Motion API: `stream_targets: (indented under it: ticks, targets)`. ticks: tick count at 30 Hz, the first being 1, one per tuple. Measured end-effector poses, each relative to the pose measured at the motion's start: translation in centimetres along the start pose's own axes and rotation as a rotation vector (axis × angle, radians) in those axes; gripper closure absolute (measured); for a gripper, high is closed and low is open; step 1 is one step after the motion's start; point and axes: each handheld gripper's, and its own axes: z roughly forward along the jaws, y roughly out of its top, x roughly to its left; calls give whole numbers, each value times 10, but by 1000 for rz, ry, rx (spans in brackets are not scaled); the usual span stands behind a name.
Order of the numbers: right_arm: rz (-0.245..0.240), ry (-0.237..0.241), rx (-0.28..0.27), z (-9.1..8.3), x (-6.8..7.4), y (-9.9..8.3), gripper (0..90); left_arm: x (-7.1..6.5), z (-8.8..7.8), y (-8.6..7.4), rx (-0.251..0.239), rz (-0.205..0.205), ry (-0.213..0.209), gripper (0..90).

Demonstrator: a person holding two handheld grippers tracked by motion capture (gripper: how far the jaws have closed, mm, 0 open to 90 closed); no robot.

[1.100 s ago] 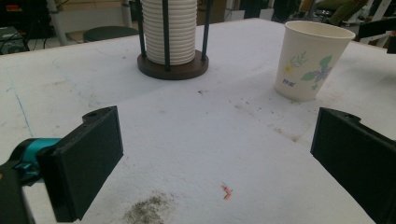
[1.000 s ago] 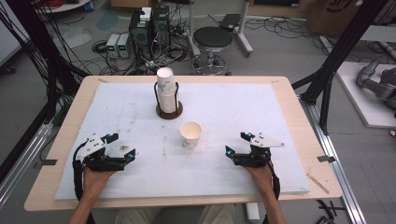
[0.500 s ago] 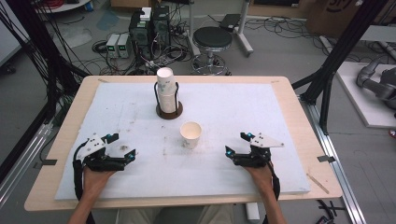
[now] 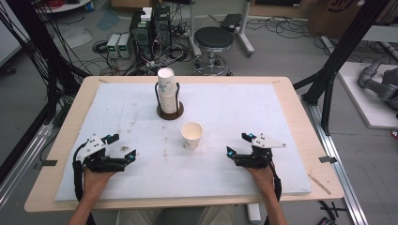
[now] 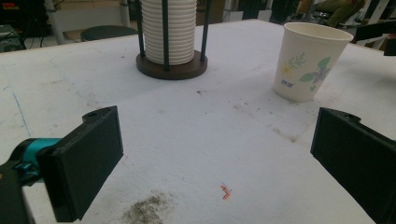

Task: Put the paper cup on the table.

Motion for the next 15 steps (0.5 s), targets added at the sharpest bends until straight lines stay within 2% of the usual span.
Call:
stream_targets:
  ticks: [15]
  targets:
    - [-6,0,1,0,0,0,154,0,0,0,-4,-1,-2,22]
